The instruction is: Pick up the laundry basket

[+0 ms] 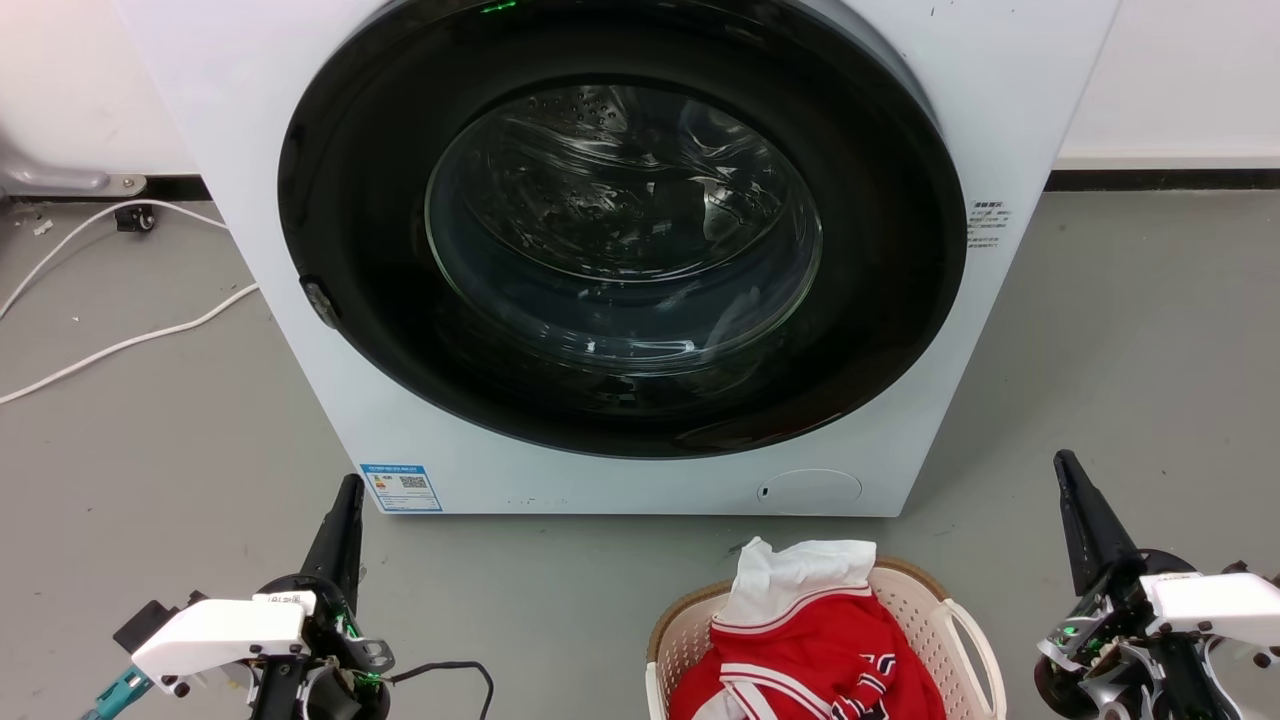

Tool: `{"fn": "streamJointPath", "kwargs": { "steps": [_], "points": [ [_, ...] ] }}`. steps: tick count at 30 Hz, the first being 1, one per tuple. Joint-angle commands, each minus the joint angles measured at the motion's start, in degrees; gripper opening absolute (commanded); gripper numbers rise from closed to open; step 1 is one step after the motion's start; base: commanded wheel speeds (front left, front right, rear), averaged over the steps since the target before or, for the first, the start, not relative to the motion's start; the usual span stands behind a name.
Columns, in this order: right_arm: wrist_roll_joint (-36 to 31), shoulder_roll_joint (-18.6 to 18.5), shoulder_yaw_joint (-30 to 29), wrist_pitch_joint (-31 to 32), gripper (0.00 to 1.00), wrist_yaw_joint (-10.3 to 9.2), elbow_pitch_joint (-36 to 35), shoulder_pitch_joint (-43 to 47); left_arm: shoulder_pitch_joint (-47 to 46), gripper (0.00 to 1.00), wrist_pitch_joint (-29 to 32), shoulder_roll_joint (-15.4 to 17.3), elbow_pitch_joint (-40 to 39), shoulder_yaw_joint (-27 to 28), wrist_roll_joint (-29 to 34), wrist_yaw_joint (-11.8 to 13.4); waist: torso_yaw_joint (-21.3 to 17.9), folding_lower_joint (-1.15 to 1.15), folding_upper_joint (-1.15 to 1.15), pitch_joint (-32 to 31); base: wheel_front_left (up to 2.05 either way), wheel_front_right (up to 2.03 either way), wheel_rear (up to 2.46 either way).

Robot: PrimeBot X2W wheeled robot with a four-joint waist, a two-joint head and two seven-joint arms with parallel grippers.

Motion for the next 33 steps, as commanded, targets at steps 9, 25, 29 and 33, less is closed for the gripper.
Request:
{"fn": "streamJointPath", "kwargs": {
  "steps": [9,25,29,33],
  "points": [
    [0.1,-0.2,0.0,-0.1,0.00,0.00,-0.2,-0.2,-0.1,0.00,0.0,0.1,-0.1,0.0,0.2,-0.1,0.0,0.00,0.00,0.0,0.00,0.00,0.00],
    [-8.0,0.1,0.0,-2.8,1.00,0.00,-1.3,1.6,1.2,1.00,-2.9,-0.1,-1.3,-0.3,6.8,0.0,0.0,0.00,0.00,0.1,0.00,0.00,0.00],
    [-14.2,0.1,0.7,-3.9,1.00,0.00,-3.3,2.1,1.4,1.00,-3.9,-0.1,-2.4,-0.7,12.4,0.6,0.1,0.00,0.00,0.1,0.00,0.00,0.00],
    [-20.8,0.1,1.3,-5.0,1.00,0.00,-4.8,2.7,1.7,1.00,-5.0,-0.1,-3.5,-1.6,17.6,1.6,0.1,0.00,0.00,0.1,0.00,0.00,0.00]
  ]
}}
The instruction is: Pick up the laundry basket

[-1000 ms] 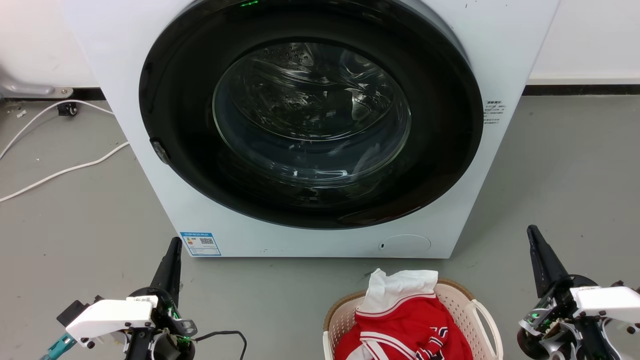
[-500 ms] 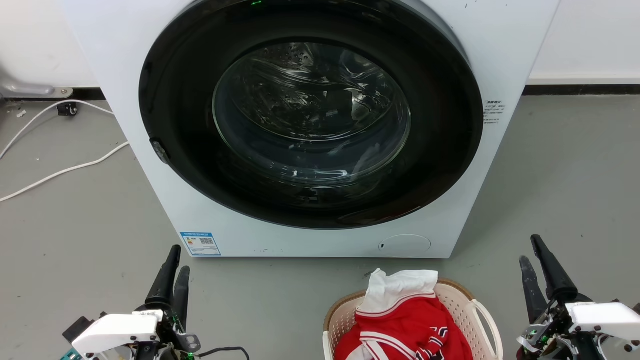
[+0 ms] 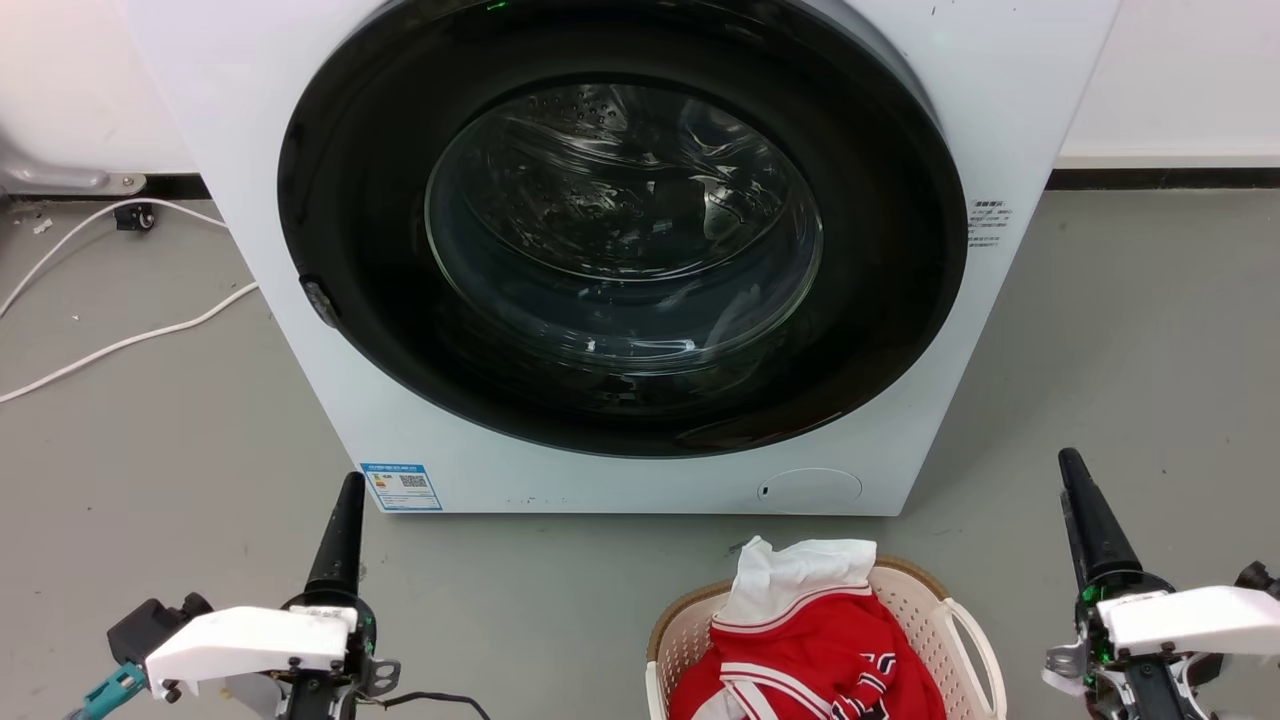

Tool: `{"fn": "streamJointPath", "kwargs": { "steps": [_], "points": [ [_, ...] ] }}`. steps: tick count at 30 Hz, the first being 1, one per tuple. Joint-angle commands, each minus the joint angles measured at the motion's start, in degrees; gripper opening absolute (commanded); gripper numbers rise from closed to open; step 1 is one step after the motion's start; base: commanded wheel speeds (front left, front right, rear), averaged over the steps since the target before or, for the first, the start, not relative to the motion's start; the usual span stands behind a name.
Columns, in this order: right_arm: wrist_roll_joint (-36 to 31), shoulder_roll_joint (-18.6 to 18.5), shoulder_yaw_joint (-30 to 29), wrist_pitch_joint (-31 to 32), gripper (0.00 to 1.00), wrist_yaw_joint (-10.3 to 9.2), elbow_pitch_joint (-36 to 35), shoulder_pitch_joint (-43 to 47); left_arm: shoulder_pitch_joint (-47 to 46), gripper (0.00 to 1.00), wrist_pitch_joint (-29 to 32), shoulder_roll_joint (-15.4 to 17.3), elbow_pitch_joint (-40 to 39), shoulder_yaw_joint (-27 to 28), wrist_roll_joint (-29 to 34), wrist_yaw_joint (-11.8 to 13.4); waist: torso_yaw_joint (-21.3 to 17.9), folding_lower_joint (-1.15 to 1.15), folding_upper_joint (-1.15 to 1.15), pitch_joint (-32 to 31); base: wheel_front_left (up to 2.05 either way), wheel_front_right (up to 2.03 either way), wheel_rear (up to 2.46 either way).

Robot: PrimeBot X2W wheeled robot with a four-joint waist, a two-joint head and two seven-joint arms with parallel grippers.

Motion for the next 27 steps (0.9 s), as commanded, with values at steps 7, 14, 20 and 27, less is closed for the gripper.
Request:
{"fn": "streamJointPath", "kwargs": {
  "steps": [7,14,20,27],
  "points": [
    [-13.3,-0.2,1.1,-2.2,1.00,0.01,-3.8,1.0,0.1,1.00,-2.3,0.2,-2.9,-1.8,10.4,1.9,0.1,0.00,0.00,-0.1,0.00,0.00,0.00],
    [-22.3,-0.2,1.8,-3.8,1.00,0.01,-5.5,2.1,0.7,1.00,-3.9,0.2,-3.9,-3.2,18.1,3.2,0.1,0.00,0.00,-0.1,0.00,0.00,0.00],
    [-29.0,-0.2,2.1,-5.0,1.00,0.01,-6.8,2.9,1.1,1.00,-5.1,0.3,-4.6,-3.9,23.8,4.1,0.1,0.00,0.00,-0.2,0.00,0.00,0.00],
    [-34.5,-0.2,2.5,-6.2,1.00,0.01,-7.6,3.6,1.5,1.00,-6.3,0.3,-5.1,-4.7,29.2,4.6,0.1,0.00,0.00,-0.2,0.00,0.00,0.00]
  ]
}}
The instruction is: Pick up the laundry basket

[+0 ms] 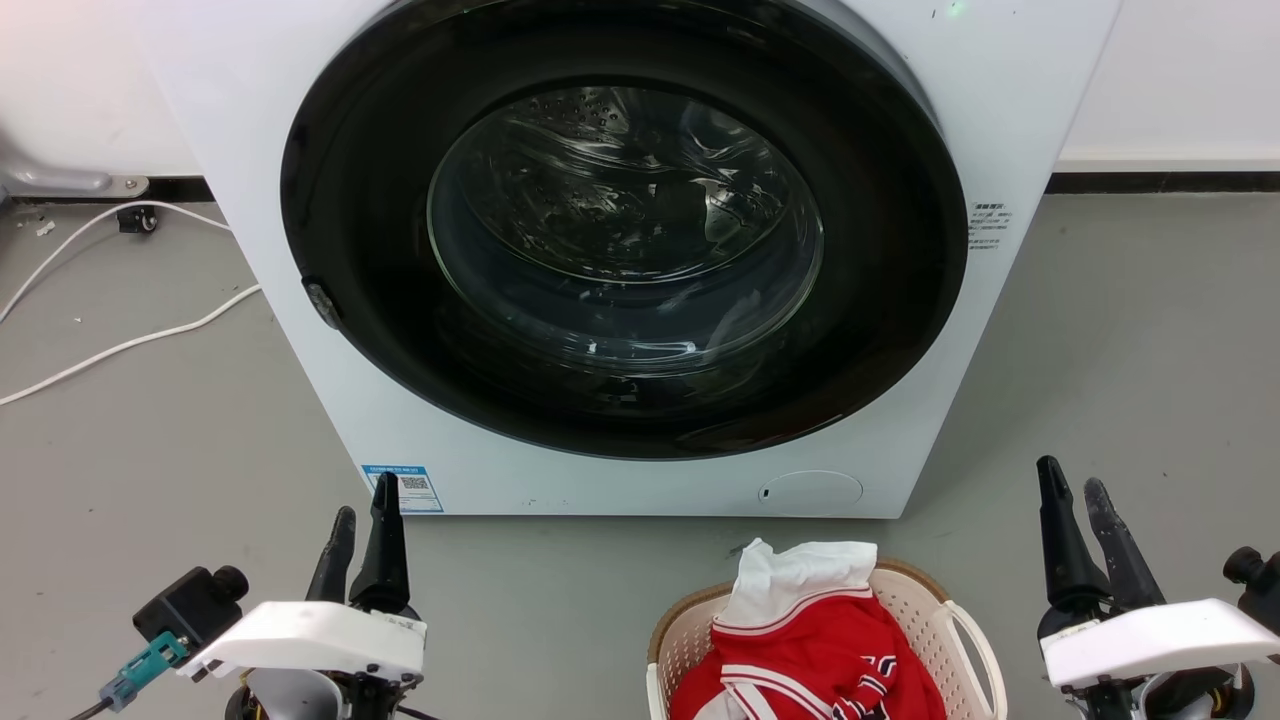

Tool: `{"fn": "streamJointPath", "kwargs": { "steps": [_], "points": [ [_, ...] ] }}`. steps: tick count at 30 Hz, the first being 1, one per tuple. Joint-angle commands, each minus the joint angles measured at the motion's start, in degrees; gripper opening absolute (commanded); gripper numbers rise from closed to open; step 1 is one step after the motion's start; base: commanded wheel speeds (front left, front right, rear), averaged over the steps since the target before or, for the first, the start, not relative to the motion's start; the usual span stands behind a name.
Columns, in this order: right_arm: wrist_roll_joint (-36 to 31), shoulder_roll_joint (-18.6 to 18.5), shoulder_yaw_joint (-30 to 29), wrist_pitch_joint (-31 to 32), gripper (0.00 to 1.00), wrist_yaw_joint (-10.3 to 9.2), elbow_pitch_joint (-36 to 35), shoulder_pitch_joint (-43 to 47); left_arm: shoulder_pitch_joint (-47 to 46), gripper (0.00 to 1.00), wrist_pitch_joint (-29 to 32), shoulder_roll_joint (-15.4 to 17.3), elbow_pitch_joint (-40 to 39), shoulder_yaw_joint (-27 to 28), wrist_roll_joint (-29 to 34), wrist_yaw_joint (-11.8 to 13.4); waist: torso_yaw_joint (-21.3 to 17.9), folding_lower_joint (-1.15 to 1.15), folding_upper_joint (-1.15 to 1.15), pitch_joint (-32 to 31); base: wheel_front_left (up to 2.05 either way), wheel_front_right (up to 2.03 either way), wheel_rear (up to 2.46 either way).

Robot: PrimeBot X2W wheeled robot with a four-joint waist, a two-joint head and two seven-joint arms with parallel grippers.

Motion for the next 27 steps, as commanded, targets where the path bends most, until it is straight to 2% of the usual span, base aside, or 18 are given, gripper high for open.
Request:
{"fn": "streamJointPath", "kwargs": {
  "steps": [1,27],
  "points": [
    [-2.0,-0.2,0.2,-0.7,1.00,0.00,-1.3,0.1,0.1,1.00,-0.6,0.2,-1.1,-0.2,2.0,0.1,0.0,0.00,0.00,0.0,0.00,0.00,0.00],
    [-19.8,-0.3,0.5,-5.0,1.00,0.00,-4.9,2.8,1.9,1.00,-5.0,0.3,-2.0,-2.7,20.3,2.0,0.1,0.00,0.00,-0.4,0.00,0.00,0.00]
  ]
}}
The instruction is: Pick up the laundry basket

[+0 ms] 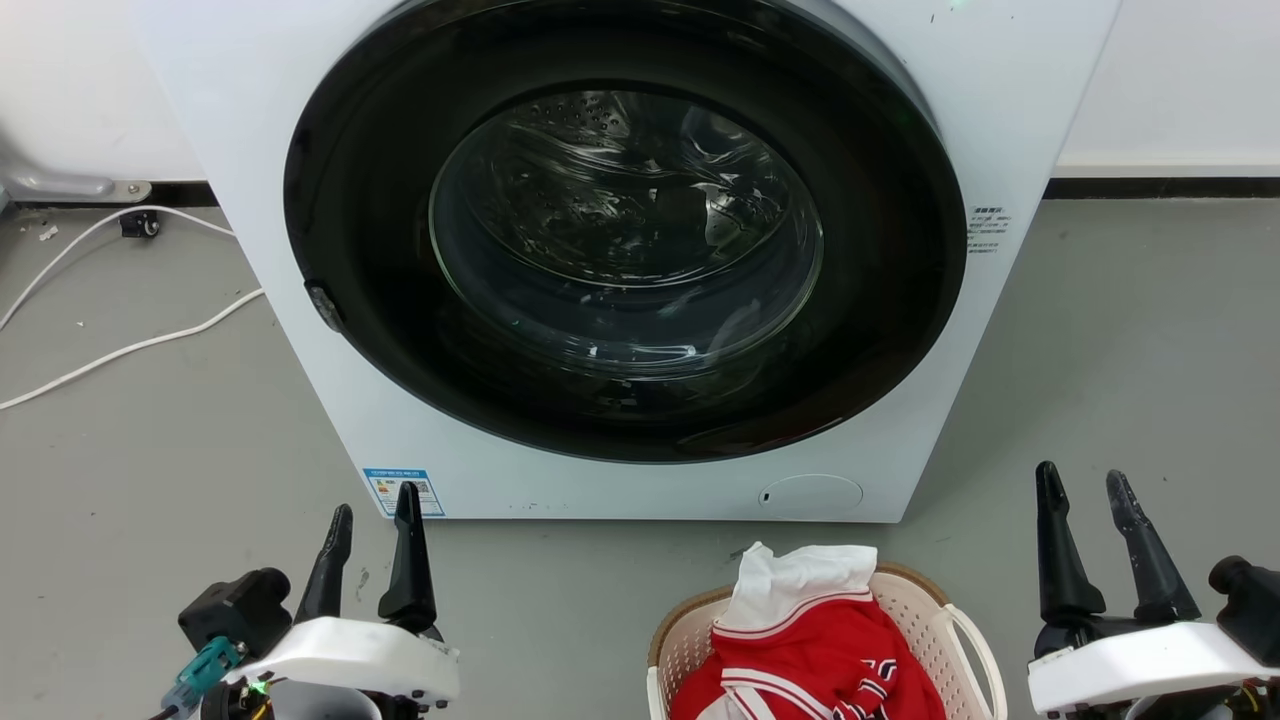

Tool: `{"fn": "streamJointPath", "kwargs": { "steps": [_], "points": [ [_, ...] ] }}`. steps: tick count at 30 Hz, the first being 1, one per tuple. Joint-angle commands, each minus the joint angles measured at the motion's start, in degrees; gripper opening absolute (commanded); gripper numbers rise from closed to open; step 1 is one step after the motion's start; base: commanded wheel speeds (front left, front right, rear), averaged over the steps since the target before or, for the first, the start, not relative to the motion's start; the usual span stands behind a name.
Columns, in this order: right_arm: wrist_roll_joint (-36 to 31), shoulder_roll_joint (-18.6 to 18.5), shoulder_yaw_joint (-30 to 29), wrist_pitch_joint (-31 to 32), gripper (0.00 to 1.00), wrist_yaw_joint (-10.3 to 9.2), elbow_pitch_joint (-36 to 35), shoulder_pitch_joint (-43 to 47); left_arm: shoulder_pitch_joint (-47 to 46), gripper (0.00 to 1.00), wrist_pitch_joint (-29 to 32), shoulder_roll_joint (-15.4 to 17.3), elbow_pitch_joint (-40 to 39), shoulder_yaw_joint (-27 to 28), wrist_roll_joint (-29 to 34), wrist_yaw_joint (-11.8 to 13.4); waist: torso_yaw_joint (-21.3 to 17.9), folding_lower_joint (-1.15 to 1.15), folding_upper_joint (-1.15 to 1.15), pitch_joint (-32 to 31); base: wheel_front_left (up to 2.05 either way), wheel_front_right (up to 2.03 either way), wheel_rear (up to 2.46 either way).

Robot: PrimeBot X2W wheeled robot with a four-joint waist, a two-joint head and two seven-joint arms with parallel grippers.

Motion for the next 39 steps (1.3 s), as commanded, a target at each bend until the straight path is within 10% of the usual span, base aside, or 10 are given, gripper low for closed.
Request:
{"fn": "streamJointPath", "kwargs": {
  "steps": [1,39],
  "points": [
    [-1.5,-0.3,0.0,-0.5,1.00,0.00,-1.0,0.4,0.2,1.00,-0.6,0.2,-0.8,-0.3,1.7,0.3,0.0,0.00,0.00,0.0,0.00,0.00,0.00],
    [-18.2,-0.3,-0.3,-5.4,1.00,-0.01,-3.8,3.9,2.7,1.00,-5.4,0.3,-1.6,-2.2,20.8,2.1,0.0,0.00,0.00,-0.5,0.00,0.00,0.00]
  ]
}}
